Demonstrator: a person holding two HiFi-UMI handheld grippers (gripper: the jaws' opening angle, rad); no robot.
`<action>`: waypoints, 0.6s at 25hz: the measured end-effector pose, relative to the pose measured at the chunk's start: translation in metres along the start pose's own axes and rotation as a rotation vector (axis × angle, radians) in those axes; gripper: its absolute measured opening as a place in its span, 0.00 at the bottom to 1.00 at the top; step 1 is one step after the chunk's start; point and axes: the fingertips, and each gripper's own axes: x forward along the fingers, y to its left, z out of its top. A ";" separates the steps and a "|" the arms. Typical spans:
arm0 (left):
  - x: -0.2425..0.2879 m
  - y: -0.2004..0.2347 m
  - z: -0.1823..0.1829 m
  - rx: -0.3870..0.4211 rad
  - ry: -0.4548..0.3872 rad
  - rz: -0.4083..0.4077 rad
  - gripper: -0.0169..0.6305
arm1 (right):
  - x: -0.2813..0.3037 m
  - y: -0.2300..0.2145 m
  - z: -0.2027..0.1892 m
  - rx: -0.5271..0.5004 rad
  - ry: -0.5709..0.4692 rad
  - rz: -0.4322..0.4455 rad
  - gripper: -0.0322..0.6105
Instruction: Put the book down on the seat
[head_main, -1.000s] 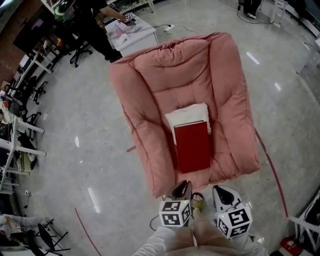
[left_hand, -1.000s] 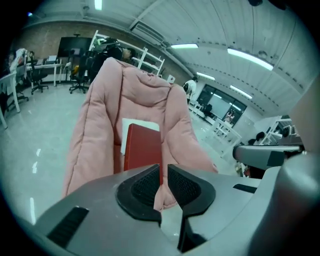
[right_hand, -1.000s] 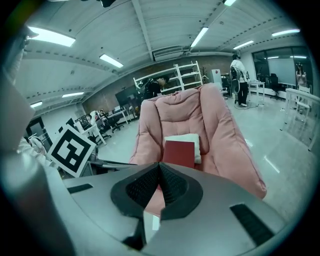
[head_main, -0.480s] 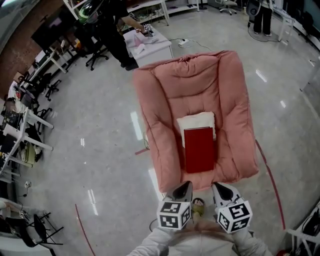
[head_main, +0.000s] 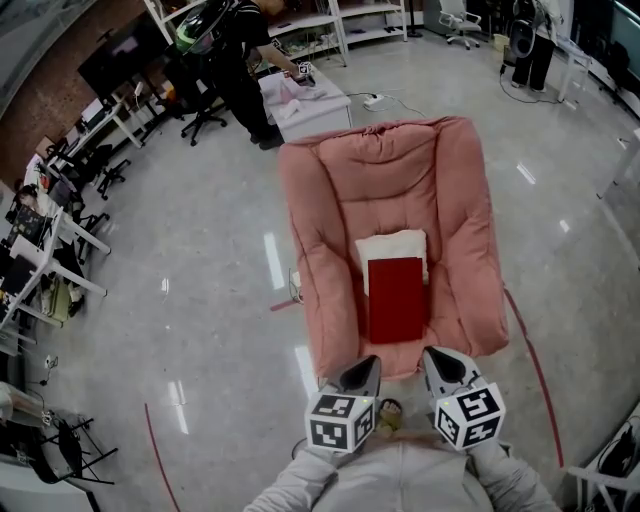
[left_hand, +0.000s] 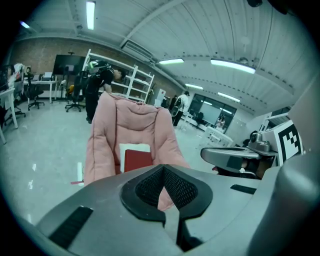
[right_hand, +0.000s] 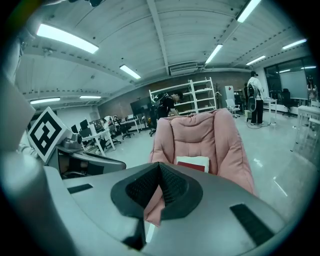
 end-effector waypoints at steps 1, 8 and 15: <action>-0.003 -0.001 0.002 0.000 -0.008 0.000 0.04 | -0.002 0.001 0.001 -0.006 -0.006 0.002 0.06; -0.021 -0.001 0.002 0.016 -0.039 -0.004 0.04 | -0.008 0.018 0.004 -0.038 -0.039 0.018 0.06; -0.023 -0.008 0.001 0.032 -0.038 -0.007 0.04 | -0.016 0.020 0.001 -0.045 -0.035 0.019 0.06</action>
